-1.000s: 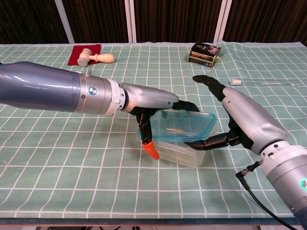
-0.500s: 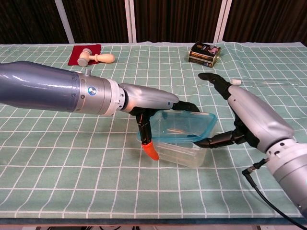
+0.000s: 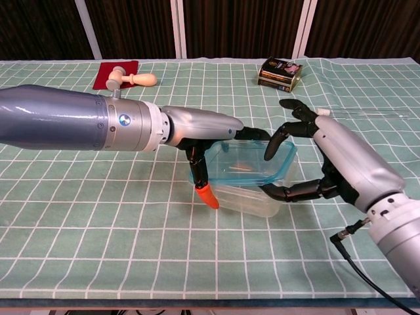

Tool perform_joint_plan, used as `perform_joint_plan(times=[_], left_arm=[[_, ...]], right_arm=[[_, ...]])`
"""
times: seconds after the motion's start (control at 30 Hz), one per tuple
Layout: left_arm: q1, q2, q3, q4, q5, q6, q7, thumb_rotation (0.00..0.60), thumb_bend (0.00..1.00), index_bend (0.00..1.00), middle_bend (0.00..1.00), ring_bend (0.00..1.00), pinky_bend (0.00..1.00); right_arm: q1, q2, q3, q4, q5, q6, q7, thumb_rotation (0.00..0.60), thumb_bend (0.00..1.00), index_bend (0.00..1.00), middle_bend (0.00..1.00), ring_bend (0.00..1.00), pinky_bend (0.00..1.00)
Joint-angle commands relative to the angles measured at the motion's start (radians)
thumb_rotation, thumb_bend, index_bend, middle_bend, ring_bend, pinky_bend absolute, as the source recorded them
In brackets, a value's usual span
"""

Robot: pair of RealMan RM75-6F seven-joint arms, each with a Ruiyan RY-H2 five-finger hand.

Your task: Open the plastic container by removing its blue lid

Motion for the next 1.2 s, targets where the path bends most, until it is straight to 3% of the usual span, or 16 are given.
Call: perform_joint_plan(times=[0.03, 0.4, 0.6, 0.87, 1.2], left_arm=[[0.001, 0.003, 0.001, -0.007, -0.010, 0.004, 0.009, 0.600, 0.00, 0.05, 0.03, 0.08, 0.26], [-0.005, 0.017, 0.002, -0.028, -0.019, -0.024, -0.002, 0.600, 0.00, 0.03, 0.02, 0.07, 0.25], [-0.008, 0.022, -0.004, -0.035, -0.012, -0.035, -0.021, 0.600, 0.00, 0.02, 0.00, 0.04, 0.20], [-0.006, 0.035, -0.010, -0.045, -0.003, -0.032, -0.037, 0.600, 0.00, 0.00, 0.00, 0.00, 0.13], [0.000, 0.056, -0.005, -0.068, -0.010, -0.008, -0.013, 0.600, 0.00, 0.00, 0.00, 0.00, 0.07]], right_arm=[[-0.003, 0.002, -0.001, -0.002, 0.006, -0.002, -0.001, 0.600, 0.36, 0.54, 0.04, 0.00, 0.00], [-0.001, -0.008, 0.003, -0.007, 0.015, -0.009, -0.011, 0.600, 0.38, 0.57, 0.04, 0.00, 0.00], [0.002, -0.008, 0.008, -0.013, 0.017, -0.011, -0.014, 0.600, 0.50, 0.60, 0.04, 0.00, 0.00], [-0.005, 0.005, 0.003, -0.024, 0.021, -0.009, -0.014, 0.600, 0.58, 0.66, 0.04, 0.00, 0.00], [-0.011, 0.011, -0.006, -0.032, 0.017, -0.003, -0.018, 0.600, 0.59, 0.68, 0.06, 0.00, 0.00]])
